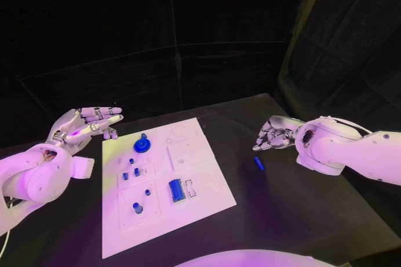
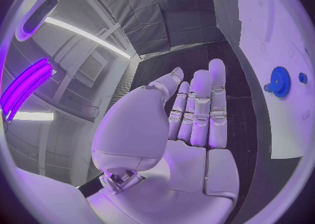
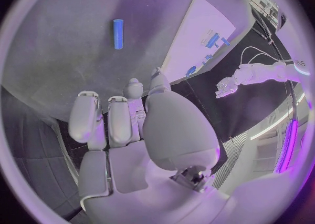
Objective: Assemble the parts on the task board
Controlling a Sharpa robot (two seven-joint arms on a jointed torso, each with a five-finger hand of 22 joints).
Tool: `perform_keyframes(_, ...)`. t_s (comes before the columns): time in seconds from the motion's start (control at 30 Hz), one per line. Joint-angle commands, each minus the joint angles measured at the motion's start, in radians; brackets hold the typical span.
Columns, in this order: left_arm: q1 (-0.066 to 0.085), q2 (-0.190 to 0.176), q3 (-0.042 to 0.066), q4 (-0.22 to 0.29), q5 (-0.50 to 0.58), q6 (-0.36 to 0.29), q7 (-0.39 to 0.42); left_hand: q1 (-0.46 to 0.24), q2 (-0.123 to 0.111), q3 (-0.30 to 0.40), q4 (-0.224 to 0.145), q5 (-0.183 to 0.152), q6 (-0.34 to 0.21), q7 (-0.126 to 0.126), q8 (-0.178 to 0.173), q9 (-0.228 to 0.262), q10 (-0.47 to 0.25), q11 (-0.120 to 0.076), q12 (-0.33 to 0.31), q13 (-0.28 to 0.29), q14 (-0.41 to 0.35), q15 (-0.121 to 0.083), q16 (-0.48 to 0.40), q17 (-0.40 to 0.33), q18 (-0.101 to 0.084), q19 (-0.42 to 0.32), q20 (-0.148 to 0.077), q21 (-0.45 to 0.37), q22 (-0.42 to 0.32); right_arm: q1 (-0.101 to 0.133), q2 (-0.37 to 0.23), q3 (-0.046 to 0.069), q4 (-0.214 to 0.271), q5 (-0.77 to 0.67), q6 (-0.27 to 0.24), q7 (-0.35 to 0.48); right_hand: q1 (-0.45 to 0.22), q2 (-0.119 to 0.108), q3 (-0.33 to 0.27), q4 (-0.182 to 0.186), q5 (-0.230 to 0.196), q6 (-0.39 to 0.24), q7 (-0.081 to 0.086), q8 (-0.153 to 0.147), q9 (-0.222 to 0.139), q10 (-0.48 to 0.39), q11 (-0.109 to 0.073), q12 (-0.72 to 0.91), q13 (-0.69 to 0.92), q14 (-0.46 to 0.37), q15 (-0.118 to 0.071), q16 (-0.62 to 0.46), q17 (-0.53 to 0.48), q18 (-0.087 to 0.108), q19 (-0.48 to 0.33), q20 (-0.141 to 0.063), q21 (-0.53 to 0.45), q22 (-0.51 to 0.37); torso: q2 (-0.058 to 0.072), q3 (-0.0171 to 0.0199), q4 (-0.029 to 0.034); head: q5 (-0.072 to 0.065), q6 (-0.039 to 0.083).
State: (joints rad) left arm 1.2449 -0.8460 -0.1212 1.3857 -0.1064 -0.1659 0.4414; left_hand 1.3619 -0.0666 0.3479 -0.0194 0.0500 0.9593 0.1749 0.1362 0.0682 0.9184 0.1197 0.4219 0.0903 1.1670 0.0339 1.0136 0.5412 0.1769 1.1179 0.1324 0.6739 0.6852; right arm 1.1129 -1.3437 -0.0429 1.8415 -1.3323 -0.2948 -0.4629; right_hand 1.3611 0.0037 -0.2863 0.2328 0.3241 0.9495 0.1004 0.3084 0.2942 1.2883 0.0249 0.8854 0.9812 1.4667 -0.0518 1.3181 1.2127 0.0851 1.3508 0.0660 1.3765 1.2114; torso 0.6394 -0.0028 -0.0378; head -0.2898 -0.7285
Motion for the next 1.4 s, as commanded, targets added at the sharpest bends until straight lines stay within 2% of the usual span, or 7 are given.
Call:
perform_keyframes(0.03,0.001,0.002,0.001,0.0,0.003,0.009,0.003,-0.004,0.006,-0.004,-0.003,0.0,-0.002,0.004,0.007,0.0,-0.008,-0.002,0.005,-0.002,-0.009,0.0,-0.004,-0.001,0.006,0.0,0.001,-0.005,-0.001,0.0,-0.002,0.0,-0.002,-0.085,0.054,-0.057,-0.012,-0.004,-0.009,0.006,-0.01,0.009,0.0,-0.004,-0.003,0.001,-0.006,-0.006,-0.002,0.038,0.002,-0.005,-0.001,-0.006,0.001,-0.003,0.0,0.0,0.0,-0.0018,0.0009,-0.006,-0.002)
perform_keyframes(0.5,0.0,0.0,0.0,0.001,0.003,0.01,0.002,-0.004,0.006,-0.004,-0.003,0.0,-0.002,0.004,0.007,0.0,-0.008,-0.002,0.005,-0.002,-0.009,0.0,-0.004,-0.001,0.006,0.0,0.001,-0.005,-0.001,-0.003,0.027,-0.008,-0.043,-0.116,0.111,-0.076,-0.018,-0.006,-0.014,0.015,-0.016,0.013,-0.001,-0.004,-0.004,0.0,-0.006,-0.008,-0.004,0.038,0.002,-0.006,-0.002,-0.005,0.0,-0.004,-0.001,-0.002,0.0,-0.0027,0.0023,-0.014,-0.003)
perform_keyframes(0.7,0.0,-0.001,0.0,0.001,0.003,0.01,0.002,-0.004,0.006,-0.004,-0.003,0.0,-0.002,0.004,0.007,0.0,-0.008,-0.002,0.005,-0.002,-0.009,0.0,-0.004,-0.001,0.006,0.0,0.001,-0.005,-0.001,-0.004,0.042,-0.043,-0.052,-0.118,0.136,-0.076,-0.02,-0.007,-0.015,0.017,-0.018,0.014,-0.001,-0.004,-0.004,-0.001,-0.006,-0.009,-0.005,0.038,0.002,-0.007,-0.002,-0.005,-0.001,-0.004,-0.001,-0.002,0.001,-0.0018,0.0019,-0.014,-0.003)
perform_keyframes(0.83,-0.001,-0.002,0.0,0.0,0.003,0.01,0.002,-0.005,0.005,-0.006,-0.002,0.0,-0.001,0.003,0.008,0.0,-0.008,-0.002,0.007,-0.001,-0.009,0.0,-0.004,-0.002,0.006,0.001,0.002,-0.007,-0.002,-0.007,0.054,-0.054,-0.058,-0.119,0.15,-0.077,-0.021,-0.006,-0.015,0.018,-0.019,0.016,-0.002,-0.004,-0.004,-0.001,-0.006,-0.009,-0.005,0.038,0.002,-0.007,-0.002,-0.005,-0.001,-0.004,-0.001,-0.002,0.001,-0.0008,0.001,-0.013,-0.004)
perform_keyframes(1.07,-0.001,-0.002,0.0,0.0,0.003,0.011,0.002,-0.005,0.005,-0.006,-0.002,0.0,-0.001,0.003,0.008,0.0,-0.008,-0.002,0.007,-0.001,-0.009,0.0,-0.004,-0.002,0.006,0.001,0.002,-0.007,-0.002,-0.01,0.068,-0.059,-0.069,-0.119,0.166,-0.078,-0.021,-0.005,-0.015,0.02,-0.019,0.017,-0.002,-0.004,-0.004,-0.001,-0.007,-0.01,-0.005,0.038,0.001,-0.006,-0.002,-0.005,-0.001,-0.004,-0.001,-0.002,0.001,-0.002,0.0027,-0.013,-0.006)
perform_keyframes(1.27,-0.001,-0.002,0.0,0.0,0.003,0.011,0.002,-0.005,0.005,-0.006,-0.002,0.0,-0.001,0.003,0.008,0.0,-0.008,-0.002,0.007,-0.001,-0.009,0.0,-0.004,-0.002,0.006,0.001,0.002,-0.007,-0.002,-0.013,0.084,-0.06,-0.076,-0.125,0.149,-0.08,-0.02,0.0,-0.013,0.023,-0.016,0.019,-0.002,-0.004,-0.005,-0.001,-0.007,-0.01,-0.005,0.038,0.001,-0.007,-0.002,-0.005,-0.001,-0.004,-0.002,-0.002,0.001,-0.0011,0.002,-0.01,-0.005)
perform_keyframes(1.4,-0.002,-0.003,0.0,0.001,0.003,0.011,0.002,-0.005,0.005,-0.006,-0.002,0.0,-0.001,0.003,0.008,0.0,-0.008,-0.002,0.007,-0.001,-0.009,0.0,-0.004,-0.002,0.006,0.001,0.002,-0.007,-0.002,-0.016,0.094,-0.06,-0.088,-0.14,0.141,-0.083,-0.017,0.008,-0.01,0.028,-0.012,0.02,-0.003,-0.005,-0.006,-0.002,-0.007,-0.01,-0.005,0.038,0.001,-0.008,-0.002,-0.005,-0.001,-0.004,-0.002,-0.002,0.001,-0.0029,0.004,-0.012,-0.004)
